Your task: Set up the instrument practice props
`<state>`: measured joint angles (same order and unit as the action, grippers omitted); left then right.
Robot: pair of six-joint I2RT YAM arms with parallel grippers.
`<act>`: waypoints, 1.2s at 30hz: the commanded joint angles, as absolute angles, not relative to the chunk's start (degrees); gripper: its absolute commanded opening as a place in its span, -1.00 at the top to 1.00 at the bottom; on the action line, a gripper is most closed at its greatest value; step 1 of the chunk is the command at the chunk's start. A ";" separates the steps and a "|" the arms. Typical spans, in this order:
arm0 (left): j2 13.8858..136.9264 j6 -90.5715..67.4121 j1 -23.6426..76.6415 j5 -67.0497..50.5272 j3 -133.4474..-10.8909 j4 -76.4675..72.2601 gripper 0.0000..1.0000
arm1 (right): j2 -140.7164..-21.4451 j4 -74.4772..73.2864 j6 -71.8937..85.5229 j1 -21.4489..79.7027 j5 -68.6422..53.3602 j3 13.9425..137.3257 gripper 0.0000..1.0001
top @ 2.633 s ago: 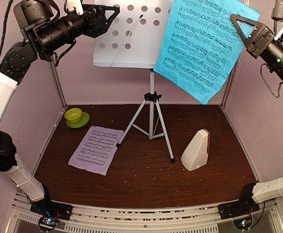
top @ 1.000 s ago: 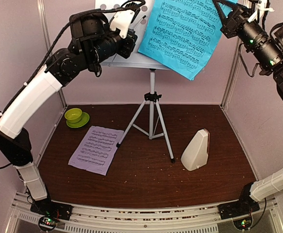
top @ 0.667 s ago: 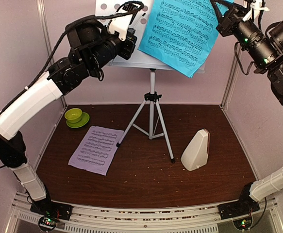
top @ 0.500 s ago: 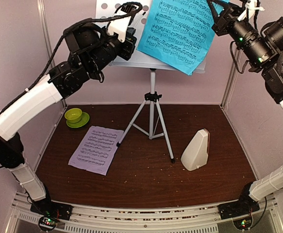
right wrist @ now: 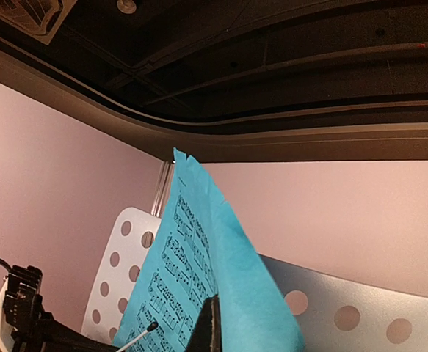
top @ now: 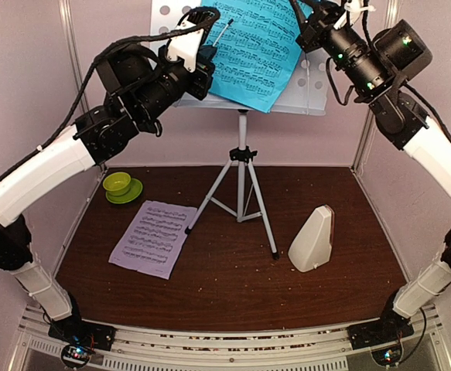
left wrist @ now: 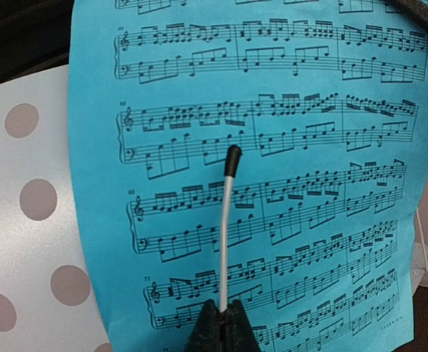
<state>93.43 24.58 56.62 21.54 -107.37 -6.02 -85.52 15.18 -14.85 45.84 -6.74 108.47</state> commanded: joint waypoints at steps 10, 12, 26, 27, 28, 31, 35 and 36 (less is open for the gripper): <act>91.03 25.54 56.60 18.45 -108.14 -9.63 1.00 | -94.76 17.64 -23.83 45.37 -19.38 120.48 1.00; 91.19 25.67 56.60 18.35 -108.32 -9.47 1.00 | -95.77 17.36 -25.03 45.35 -20.93 121.65 1.00; 91.79 25.75 55.95 17.36 -108.81 -8.91 1.00 | -100.19 20.68 -21.93 45.44 -23.28 125.11 1.00; 91.83 25.75 55.86 17.25 -108.87 -8.90 1.00 | -100.28 20.67 -21.51 45.48 -23.37 125.07 1.00; 91.79 25.69 55.89 17.13 -108.89 -8.86 1.00 | -100.33 20.73 -21.19 45.52 -23.52 124.93 1.00; 91.89 25.92 55.81 16.84 -108.90 -8.82 1.00 | -100.53 20.98 -20.65 45.70 -23.51 124.26 1.00; 91.90 26.17 55.81 16.61 -108.90 -8.85 1.00 | -101.12 21.29 -20.26 45.86 -23.39 124.17 1.00; 91.90 26.20 55.81 16.61 -108.90 -8.87 1.00 | -101.30 21.47 -20.16 45.95 -23.30 124.30 1.00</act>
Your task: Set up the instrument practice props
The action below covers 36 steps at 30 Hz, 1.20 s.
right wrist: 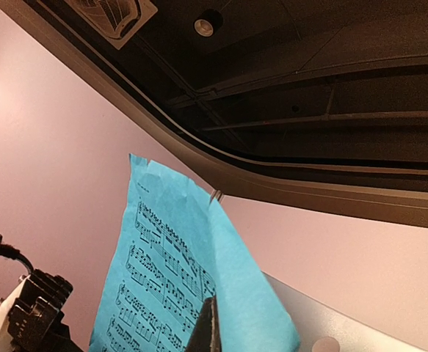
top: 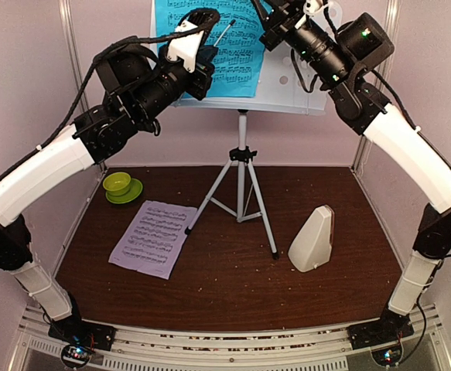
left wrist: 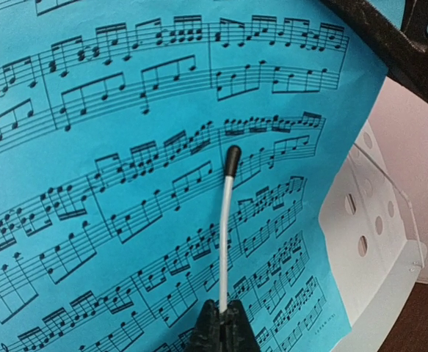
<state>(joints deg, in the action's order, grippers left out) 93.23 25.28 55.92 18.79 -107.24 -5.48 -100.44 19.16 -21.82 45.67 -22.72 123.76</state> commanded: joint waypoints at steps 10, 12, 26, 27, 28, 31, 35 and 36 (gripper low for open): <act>91.85 26.96 55.72 17.24 -108.81 -7.96 1.00 | -102.61 22.60 -18.43 46.66 -22.49 125.19 1.00; 91.92 26.98 55.72 17.35 -108.85 -8.06 1.00 | -102.58 22.61 -18.47 46.85 -22.50 124.78 1.00; 92.83 26.70 55.72 17.98 -110.19 -7.41 0.42 | -102.70 24.04 -18.16 46.93 -21.86 124.71 1.00; 92.84 26.68 55.80 17.72 -110.26 -7.27 0.35 | -102.68 24.00 -18.04 46.94 -21.80 124.72 1.00; 92.83 26.79 55.81 17.45 -110.30 -7.08 0.23 | -102.74 24.01 -18.09 46.93 -21.80 124.72 1.00; 92.81 26.77 55.93 17.05 -110.41 -6.81 -0.01 | -102.77 24.15 -17.88 46.93 -21.56 124.54 1.00; 92.70 27.57 56.29 17.12 -110.48 -6.51 -0.10 | -102.61 24.78 -17.70 46.93 -20.99 124.00 0.86; 92.61 27.54 56.33 17.13 -110.43 -6.57 -0.10 | -102.65 24.98 -17.75 46.98 -20.74 123.96 0.84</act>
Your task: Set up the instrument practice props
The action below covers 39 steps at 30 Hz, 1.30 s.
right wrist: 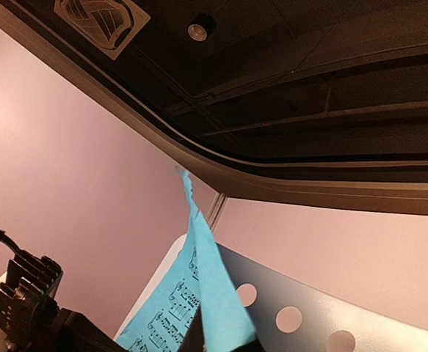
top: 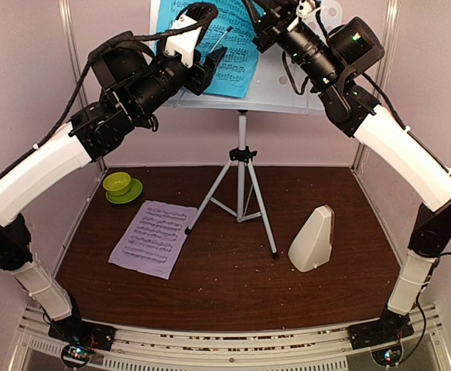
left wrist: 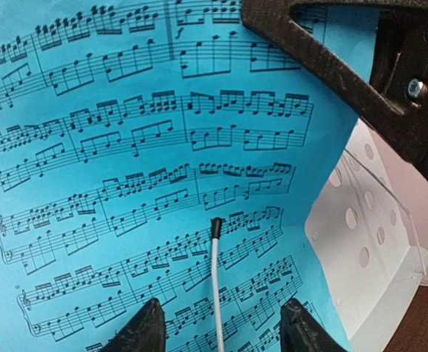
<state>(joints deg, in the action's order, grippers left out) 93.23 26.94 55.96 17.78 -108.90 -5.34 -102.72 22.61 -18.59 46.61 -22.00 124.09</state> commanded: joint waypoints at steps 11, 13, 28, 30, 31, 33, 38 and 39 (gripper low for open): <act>90.53 22.77 56.15 20.43 -111.62 -2.44 -0.05 | -102.39 25.68 -17.81 46.93 -18.33 123.43 0.78; 89.76 21.21 55.80 20.14 -112.10 -0.02 -0.01 | -102.39 25.63 -17.97 46.93 -18.05 123.39 0.85; 90.59 20.65 55.37 20.84 -114.68 9.14 0.14 | -104.60 25.41 -16.92 46.95 -19.84 125.51 1.00; 91.65 21.23 55.33 20.71 -115.71 9.83 0.14 | -104.67 25.31 -16.88 46.98 -19.86 125.51 1.00; 92.23 21.53 55.37 20.35 -116.45 10.36 0.13 | -104.74 25.31 -16.89 46.98 -19.86 125.57 1.00; 93.30 22.10 55.37 19.69 -118.07 11.24 0.12 | -104.89 25.33 -16.89 46.94 -19.86 125.66 1.00; 94.57 23.07 55.37 18.91 -119.50 10.80 0.13 | -104.98 25.38 -17.18 46.94 -19.14 125.66 1.00; 94.96 23.34 55.37 19.02 -119.94 11.27 0.13 | -104.97 25.46 -17.29 46.93 -18.97 125.60 1.00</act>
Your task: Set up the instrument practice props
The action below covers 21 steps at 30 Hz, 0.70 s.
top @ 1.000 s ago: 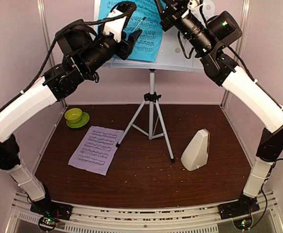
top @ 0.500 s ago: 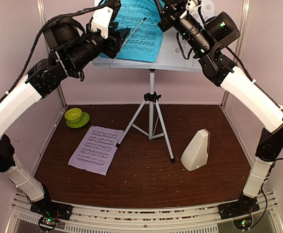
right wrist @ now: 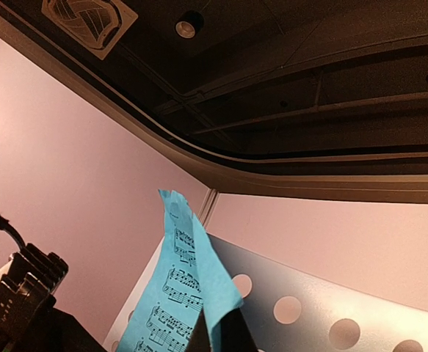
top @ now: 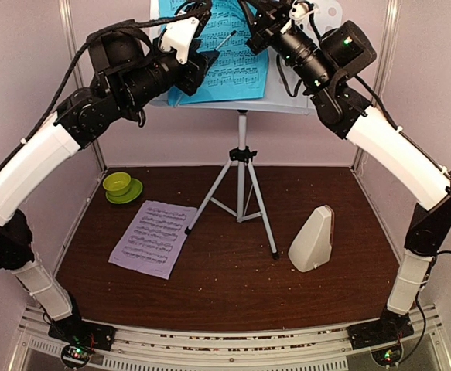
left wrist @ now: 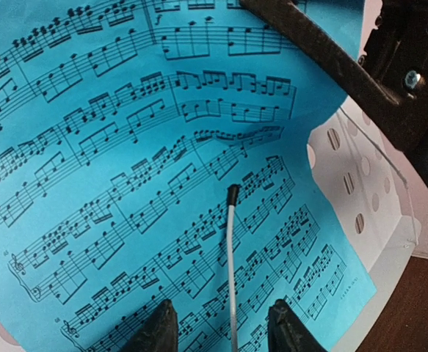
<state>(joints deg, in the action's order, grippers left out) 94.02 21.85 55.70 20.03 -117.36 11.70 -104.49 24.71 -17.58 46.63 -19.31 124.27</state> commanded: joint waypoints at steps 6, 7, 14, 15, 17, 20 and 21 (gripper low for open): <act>98.57 25.06 55.37 22.57 -124.11 14.69 0.22 | -105.09 26.47 -17.10 46.94 -17.60 125.51 1.00; 98.95 25.35 55.37 22.66 -124.70 15.20 0.24 | -105.02 26.64 -17.06 46.96 -17.44 125.51 1.00; 100.40 26.76 55.37 24.87 -126.21 15.53 0.62 | -105.10 26.72 -16.50 46.98 -17.26 125.50 1.00; 100.64 26.95 55.37 25.43 -126.54 15.55 0.69 | -105.08 26.79 -16.40 46.94 -17.23 125.46 1.00; 100.76 27.17 55.39 25.66 -126.81 15.45 0.88 | -105.18 26.79 -16.20 46.98 -17.24 125.31 1.00; 100.19 27.01 55.37 25.05 -126.06 14.53 1.00 | -105.20 27.19 -15.80 46.89 -17.31 125.08 1.00; 99.93 27.11 55.37 24.94 -125.57 13.98 1.00 | -105.29 27.41 -15.58 46.93 -17.31 125.15 1.00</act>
<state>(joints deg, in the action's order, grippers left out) 100.31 26.44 55.70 24.34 -125.03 16.86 -104.49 25.45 -17.10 46.63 -17.96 124.27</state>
